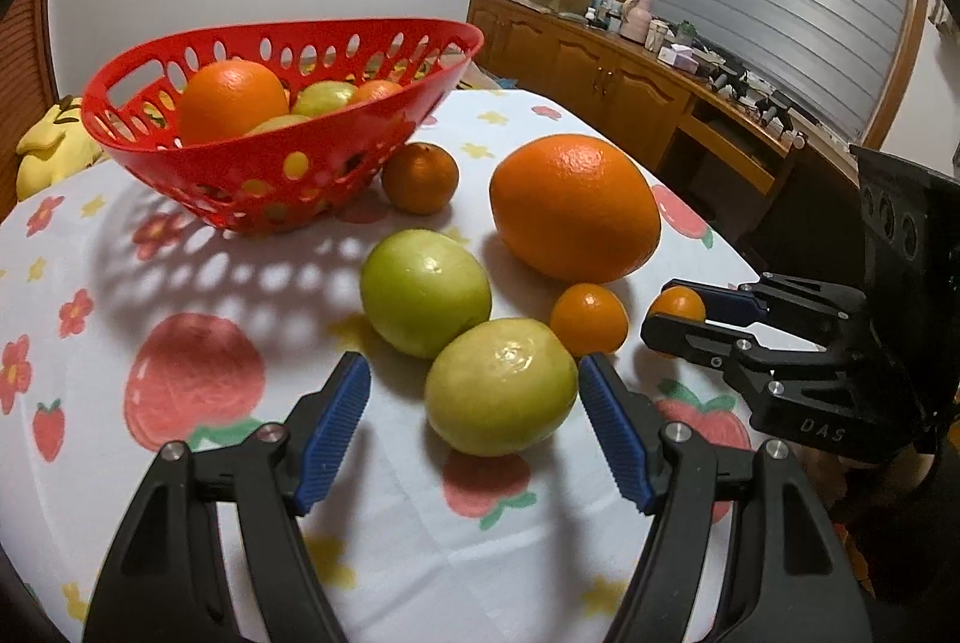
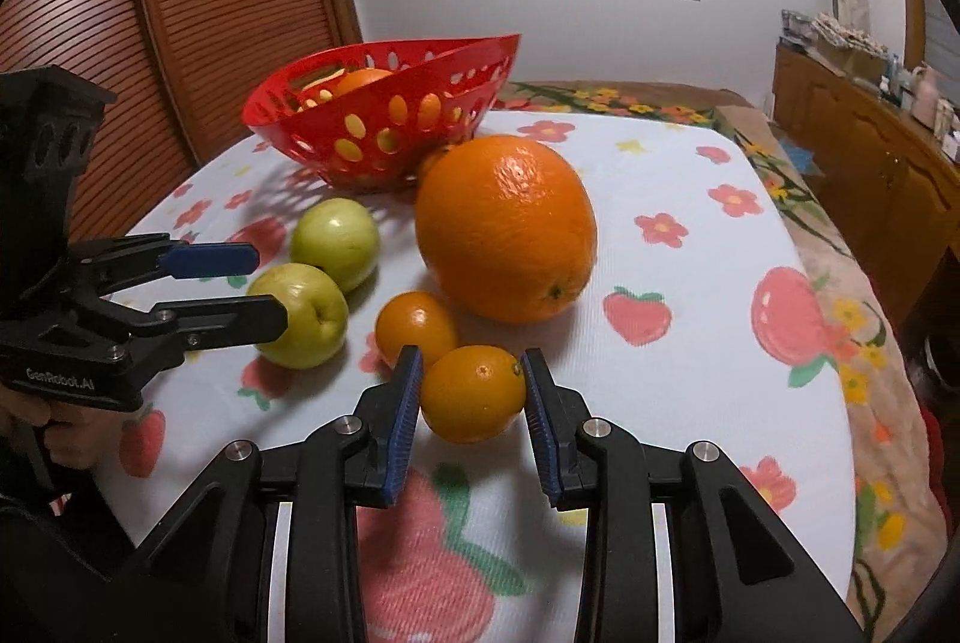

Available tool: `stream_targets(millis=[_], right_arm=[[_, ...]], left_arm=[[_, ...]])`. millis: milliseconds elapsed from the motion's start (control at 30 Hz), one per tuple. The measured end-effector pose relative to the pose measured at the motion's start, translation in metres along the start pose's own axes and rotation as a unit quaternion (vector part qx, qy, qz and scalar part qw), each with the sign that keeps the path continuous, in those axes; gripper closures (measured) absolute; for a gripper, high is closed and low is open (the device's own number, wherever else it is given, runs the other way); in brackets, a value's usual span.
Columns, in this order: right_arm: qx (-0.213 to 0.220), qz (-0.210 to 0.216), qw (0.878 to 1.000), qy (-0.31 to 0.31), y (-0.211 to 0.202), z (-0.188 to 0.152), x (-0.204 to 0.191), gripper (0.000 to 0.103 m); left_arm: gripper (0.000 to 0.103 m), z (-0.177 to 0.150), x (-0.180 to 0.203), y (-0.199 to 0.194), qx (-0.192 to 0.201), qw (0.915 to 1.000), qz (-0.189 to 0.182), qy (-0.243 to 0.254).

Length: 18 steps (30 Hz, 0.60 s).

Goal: Organize fruits
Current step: 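Move the left tool toward a yellow-green fruit while the right tool approaches a small orange, then grasp the yellow-green pomelo with the left tool while the right tool grasps a tangerine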

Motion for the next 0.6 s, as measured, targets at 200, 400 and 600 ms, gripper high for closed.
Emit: stream_targets(millis=[200, 400, 600], right_arm=[[0.005, 0.006, 1.000, 0.009, 0.002, -0.001, 0.001, 0.070], [0.008, 0.017, 1.000, 0.011, 0.002, -0.001, 0.000, 0.070], [0.011, 0.024, 1.000, 0.010, 0.002, -0.001, 0.000, 0.070]], left_arm=[[0.035, -0.001, 0.005, 0.008, -0.010, 0.9999, -0.007, 0.002], [0.035, -0.005, 0.005, 0.014, -0.020, 0.9998, -0.003, -0.001], [0.047, -0.005, 0.008, 0.023, -0.022, 0.9996, -0.013, -0.008]])
Point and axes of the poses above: each gripper's, at about its wrist camera, not at the fingertips, and y roughly the way its jaws point, x to its right, z to its top, the point moved 7 cm from there along y, roughly the way its jaws point, and after that the axes turned 13 degrees about -y, right-handed, at the moved point
